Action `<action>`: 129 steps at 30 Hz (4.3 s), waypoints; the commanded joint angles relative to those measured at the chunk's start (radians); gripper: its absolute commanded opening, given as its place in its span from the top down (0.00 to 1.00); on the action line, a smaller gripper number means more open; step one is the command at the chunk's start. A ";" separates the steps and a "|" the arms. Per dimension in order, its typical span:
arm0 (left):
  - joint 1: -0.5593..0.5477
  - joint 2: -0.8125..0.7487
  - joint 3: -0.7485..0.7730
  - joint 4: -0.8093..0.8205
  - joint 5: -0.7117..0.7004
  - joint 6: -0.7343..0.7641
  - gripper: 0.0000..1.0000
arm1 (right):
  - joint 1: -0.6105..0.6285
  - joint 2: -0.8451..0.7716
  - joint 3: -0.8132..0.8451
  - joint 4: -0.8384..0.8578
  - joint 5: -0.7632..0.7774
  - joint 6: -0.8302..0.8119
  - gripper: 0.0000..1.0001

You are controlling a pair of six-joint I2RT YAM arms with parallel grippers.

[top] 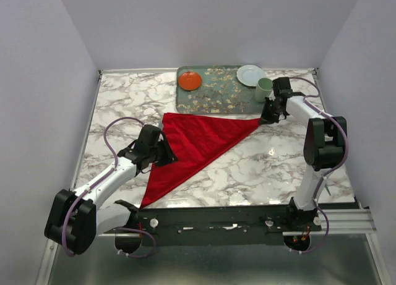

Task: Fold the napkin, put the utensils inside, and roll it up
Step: Fold the napkin

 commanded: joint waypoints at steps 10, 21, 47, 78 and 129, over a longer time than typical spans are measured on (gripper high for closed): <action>-0.002 0.023 0.024 0.000 0.009 0.000 0.74 | 0.020 0.139 0.144 -0.101 0.033 -0.034 0.84; -0.003 0.098 -0.003 0.037 0.004 0.044 0.73 | -0.010 0.148 0.147 -0.104 0.111 -0.062 0.83; 0.047 -0.267 0.153 -0.267 -0.356 0.029 0.62 | 0.466 -0.099 0.095 -0.023 0.021 0.039 0.47; 0.199 0.331 0.059 0.120 0.177 0.023 1.00 | 1.154 -0.041 -0.276 0.778 -0.093 0.067 0.99; 0.256 0.184 0.049 0.057 0.182 0.113 0.68 | 1.061 -0.393 -0.385 0.353 0.396 0.208 0.66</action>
